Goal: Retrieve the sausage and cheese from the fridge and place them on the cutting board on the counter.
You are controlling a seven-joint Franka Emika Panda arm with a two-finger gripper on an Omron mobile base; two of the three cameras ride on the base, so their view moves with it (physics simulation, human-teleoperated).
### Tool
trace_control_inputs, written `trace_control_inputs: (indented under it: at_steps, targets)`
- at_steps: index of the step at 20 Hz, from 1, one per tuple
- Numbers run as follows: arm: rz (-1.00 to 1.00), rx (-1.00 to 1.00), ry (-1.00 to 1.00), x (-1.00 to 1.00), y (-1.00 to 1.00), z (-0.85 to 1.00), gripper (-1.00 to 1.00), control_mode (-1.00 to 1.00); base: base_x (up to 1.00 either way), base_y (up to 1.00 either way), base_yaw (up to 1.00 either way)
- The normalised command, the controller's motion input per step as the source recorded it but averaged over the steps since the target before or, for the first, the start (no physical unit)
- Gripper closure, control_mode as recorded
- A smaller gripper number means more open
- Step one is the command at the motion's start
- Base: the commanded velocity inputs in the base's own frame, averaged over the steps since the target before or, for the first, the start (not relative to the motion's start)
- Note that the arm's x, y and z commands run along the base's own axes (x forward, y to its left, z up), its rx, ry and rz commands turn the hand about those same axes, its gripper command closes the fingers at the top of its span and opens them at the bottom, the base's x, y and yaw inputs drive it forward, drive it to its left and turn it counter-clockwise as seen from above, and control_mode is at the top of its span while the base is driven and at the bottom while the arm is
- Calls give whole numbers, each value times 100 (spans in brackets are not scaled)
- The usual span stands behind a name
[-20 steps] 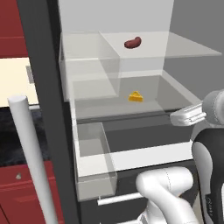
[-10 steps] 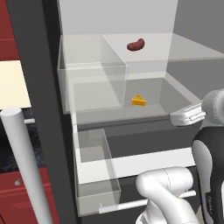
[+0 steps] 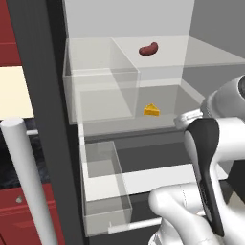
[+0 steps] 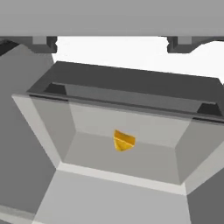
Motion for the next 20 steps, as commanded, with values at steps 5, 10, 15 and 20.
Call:
trace_control_inputs:
  at_steps: [5, 10, 15, 20]
  targets:
    - [7, 4, 7, 86, 0, -52, -100, -100, 0, 0, 0]
    - [9, 4, 0, 65, 0, -26, -100, -100, 0, 0, 0]
    - [7, 3, 1, 53, -5, -7, -100, -100, 0, 0, 0]
    - [5, 1, 2, 40, 0, -9, -100, -100, 0, 0, 0]
